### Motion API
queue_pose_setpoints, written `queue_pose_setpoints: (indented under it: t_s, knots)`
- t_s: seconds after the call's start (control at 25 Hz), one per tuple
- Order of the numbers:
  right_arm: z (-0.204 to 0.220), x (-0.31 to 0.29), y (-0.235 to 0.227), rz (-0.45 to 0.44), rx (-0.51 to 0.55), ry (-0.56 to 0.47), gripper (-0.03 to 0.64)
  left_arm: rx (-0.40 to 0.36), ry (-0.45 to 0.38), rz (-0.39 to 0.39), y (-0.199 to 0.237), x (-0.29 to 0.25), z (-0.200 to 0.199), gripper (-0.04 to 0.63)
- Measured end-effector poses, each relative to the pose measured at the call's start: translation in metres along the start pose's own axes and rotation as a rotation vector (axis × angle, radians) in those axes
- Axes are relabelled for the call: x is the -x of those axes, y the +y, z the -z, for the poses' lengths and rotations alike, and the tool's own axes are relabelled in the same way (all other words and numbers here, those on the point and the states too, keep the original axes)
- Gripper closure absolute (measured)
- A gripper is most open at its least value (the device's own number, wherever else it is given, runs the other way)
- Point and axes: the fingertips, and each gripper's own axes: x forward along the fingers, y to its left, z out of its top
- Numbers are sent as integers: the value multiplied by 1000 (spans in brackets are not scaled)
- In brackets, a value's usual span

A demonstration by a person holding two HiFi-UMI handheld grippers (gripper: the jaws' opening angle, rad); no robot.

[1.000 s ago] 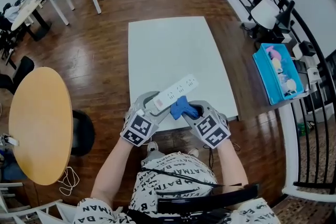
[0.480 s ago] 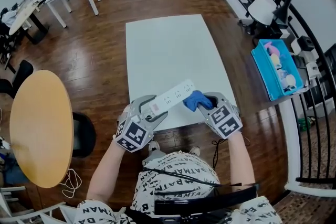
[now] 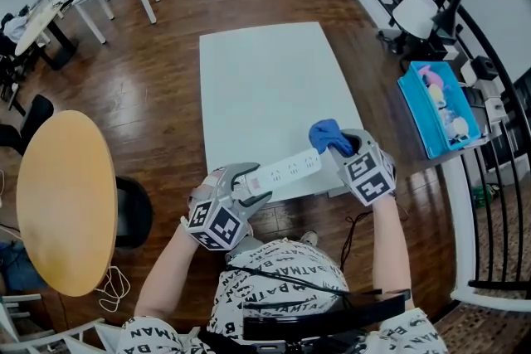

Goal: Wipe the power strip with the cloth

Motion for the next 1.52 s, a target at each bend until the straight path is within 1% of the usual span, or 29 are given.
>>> queue_pose_setpoints:
  t_s: [0.08,0.2,0.32,0.4,0.56,0.76,0.92,1.04,1.12,1.28,1.52]
  knots:
    - [-5,-1,6,-15,21,-4,497,0,2,-6,-1,-2,0,316]
    - [-5,-2,22,-48,53,3,497,26,4,-39,7,-4,2,316]
    - [0,-2,29,-58,69,17,497,27,11,-58,12,-3,4,316]
    - [3,-1,31,-62,70,21,497,35,14,-77,16,-3,6,316]
    - [3,1,37,-64,69,22,497,77,13,-120,29,-3,7,316]
    - [5,2,40,-40,76,32,497,91,18,-141,33,-5,8,316]
    - [3,1,48,-65,57,17,497,152,13,-173,44,-3,12,316]
    - [-1,1,56,-77,53,8,497,166,18,-186,49,-4,12,316]
    - [-6,0,65,-96,60,-2,497,178,21,-201,52,-4,13,316]
    - [-24,-1,96,-168,76,-43,497,195,14,-214,56,-7,11,316]
    - [-44,1,133,-233,164,-74,497,205,11,-235,60,-10,12,316]
